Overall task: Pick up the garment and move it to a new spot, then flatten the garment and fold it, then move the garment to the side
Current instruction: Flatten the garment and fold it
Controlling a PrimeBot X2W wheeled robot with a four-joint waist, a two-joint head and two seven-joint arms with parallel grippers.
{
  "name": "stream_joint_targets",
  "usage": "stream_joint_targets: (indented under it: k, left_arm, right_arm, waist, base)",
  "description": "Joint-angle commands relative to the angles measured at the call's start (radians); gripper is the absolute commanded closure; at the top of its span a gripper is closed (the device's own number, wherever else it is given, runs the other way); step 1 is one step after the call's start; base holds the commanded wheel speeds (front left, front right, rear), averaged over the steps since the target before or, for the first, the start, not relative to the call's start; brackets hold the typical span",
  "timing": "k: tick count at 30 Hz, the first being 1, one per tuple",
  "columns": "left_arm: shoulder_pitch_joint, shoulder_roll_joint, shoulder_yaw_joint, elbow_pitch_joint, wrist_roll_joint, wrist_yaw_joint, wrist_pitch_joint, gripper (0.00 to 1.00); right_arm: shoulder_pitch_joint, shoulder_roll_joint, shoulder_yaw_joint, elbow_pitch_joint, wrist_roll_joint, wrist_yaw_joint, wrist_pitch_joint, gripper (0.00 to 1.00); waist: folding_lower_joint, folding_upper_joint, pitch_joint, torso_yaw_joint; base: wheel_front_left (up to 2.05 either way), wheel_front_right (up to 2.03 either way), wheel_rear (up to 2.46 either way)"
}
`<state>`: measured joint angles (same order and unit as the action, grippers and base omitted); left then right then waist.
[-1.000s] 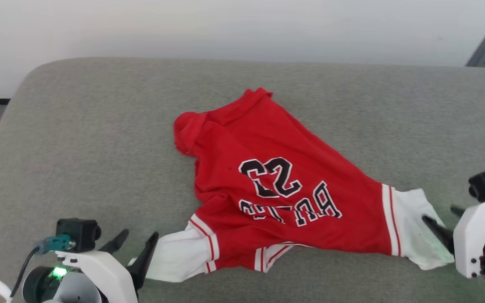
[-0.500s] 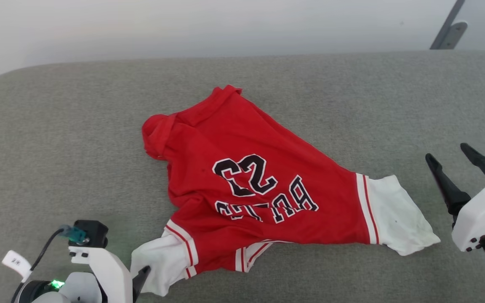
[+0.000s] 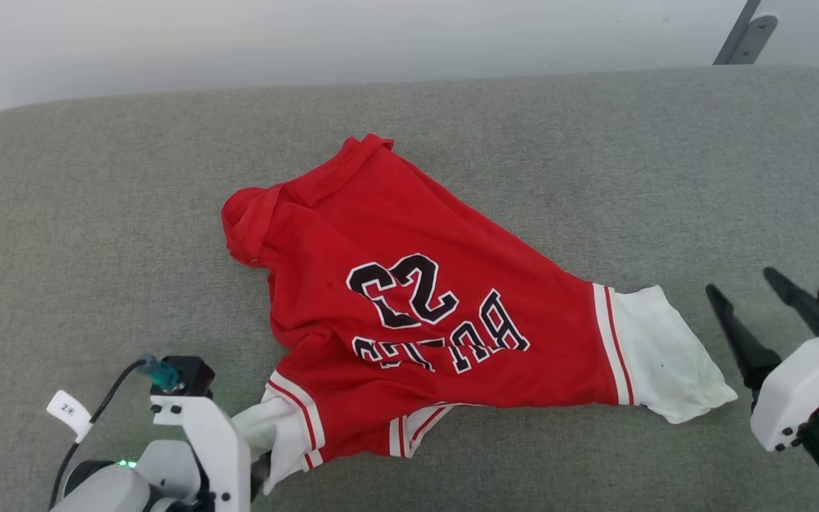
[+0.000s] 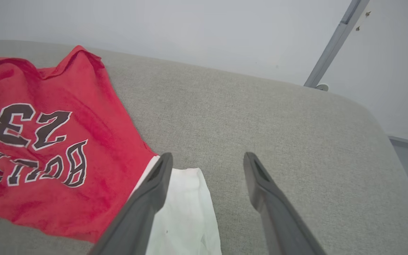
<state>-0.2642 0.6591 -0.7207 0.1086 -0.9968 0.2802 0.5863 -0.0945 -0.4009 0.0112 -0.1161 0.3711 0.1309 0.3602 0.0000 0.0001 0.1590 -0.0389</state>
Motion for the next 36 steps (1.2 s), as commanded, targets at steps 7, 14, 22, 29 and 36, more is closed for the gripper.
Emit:
stream_joint_targets:
  k: [7,14,22,29,36]
  left_arm:
    - [-0.049,-0.030,-0.054,0.070,0.025,-0.037,0.046,1.00]
    - [-0.108,-0.029,-0.037,0.113,0.055,-0.052,0.008,1.00]
    - [-0.139,-0.050,-0.044,0.137,0.055,-0.079,-0.005,1.00]
    - [-0.161,-0.062,-0.043,0.162,0.053,-0.095,-0.015,1.00]
    - [-0.199,-0.031,-0.023,0.163,0.045,-0.111,0.002,1.00]
  right_arm:
    - [-0.009,-0.026,0.049,0.051,0.052,0.000,0.077,0.00]
    - [-0.066,-0.083,0.122,0.181,0.142,0.000,0.240,0.00]
    - [-0.170,-0.136,0.199,0.340,0.202,0.000,0.331,0.00]
    - [-0.221,-0.116,0.309,0.531,0.309,0.000,0.473,1.00]
    - [-0.303,-0.119,0.322,0.547,0.388,0.000,0.459,1.00]
  waist:
    - [0.0000,-0.0001,0.017,0.000]
    - [0.0000,-0.0001,0.043,0.022]
    - [0.0000,-0.0001,0.070,0.056]
    - [0.0000,-0.0001,0.081,0.073]
    - [0.0000,-0.0001,0.048,0.073]
  base:
    - [0.00,0.00,0.00]
    - [0.00,0.00,0.00]
    - [0.00,0.00,0.00]
    - [0.00,0.00,0.00]
    - [0.00,0.00,0.00]
